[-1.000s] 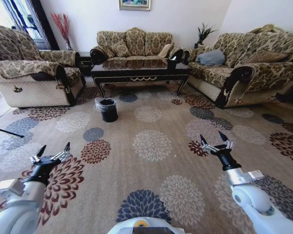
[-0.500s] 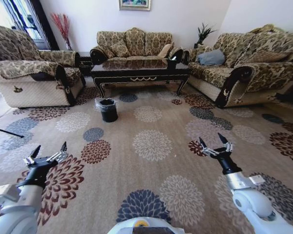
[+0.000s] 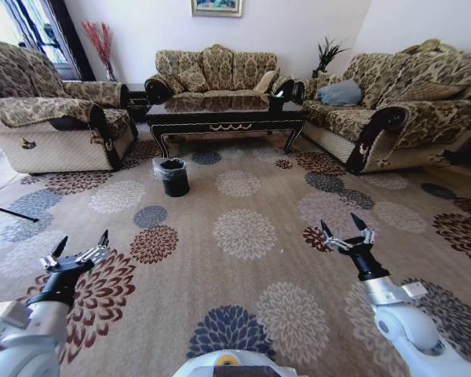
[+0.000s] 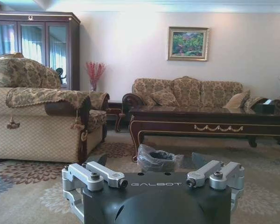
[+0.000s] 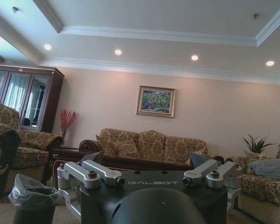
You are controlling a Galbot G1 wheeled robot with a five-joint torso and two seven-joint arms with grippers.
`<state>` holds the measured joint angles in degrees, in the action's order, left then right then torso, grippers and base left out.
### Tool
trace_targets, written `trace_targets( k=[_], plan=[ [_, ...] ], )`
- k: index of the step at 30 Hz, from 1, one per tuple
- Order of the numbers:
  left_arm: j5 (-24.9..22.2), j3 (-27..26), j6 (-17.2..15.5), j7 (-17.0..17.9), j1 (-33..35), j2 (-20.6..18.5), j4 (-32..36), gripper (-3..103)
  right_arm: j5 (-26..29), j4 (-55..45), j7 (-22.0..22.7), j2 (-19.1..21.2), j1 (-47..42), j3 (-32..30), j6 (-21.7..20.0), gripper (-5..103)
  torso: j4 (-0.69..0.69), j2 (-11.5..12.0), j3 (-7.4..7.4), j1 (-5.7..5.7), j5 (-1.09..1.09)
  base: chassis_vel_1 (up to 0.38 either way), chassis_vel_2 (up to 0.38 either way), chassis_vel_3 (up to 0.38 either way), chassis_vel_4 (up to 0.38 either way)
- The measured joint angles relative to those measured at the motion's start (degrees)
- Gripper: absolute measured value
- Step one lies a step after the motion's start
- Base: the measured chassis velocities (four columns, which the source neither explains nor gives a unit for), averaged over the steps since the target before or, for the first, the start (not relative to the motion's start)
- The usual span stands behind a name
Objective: Move to the front of the table and pick up the trash from the floor, then place it into the trash bin.
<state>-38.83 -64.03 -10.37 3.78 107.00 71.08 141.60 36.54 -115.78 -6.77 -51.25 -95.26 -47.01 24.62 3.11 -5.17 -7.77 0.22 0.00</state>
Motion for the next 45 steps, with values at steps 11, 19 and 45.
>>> trace_targets(
  k=[11,19,45],
  plan=[
    [1.00,-0.09,1.70,-1.33,-0.37,-0.87,-1.94,100,-0.24,1.61,-0.03,-0.21,1.26,0.93,-0.11,100,0.00,-2.70,-2.32,0.46,0.00,0.000,0.000,0.000,0.000],
    [2.01,0.79,2.12,-1.43,-1.17,-1.46,-3.31,100,-0.52,2.10,0.90,-0.23,1.86,1.10,-0.88,100,0.00,-4.57,-3.67,0.97,0.00,0.000,0.000,0.000,0.000],
    [2.26,2.58,2.52,-2.54,-5.26,-3.65,-7.99,100,-0.93,3.57,2.52,-0.61,3.36,1.40,-2.38,100,0.00,-10.95,-8.25,2.75,0.00,0.000,0.000,0.000,0.000]
  ],
)
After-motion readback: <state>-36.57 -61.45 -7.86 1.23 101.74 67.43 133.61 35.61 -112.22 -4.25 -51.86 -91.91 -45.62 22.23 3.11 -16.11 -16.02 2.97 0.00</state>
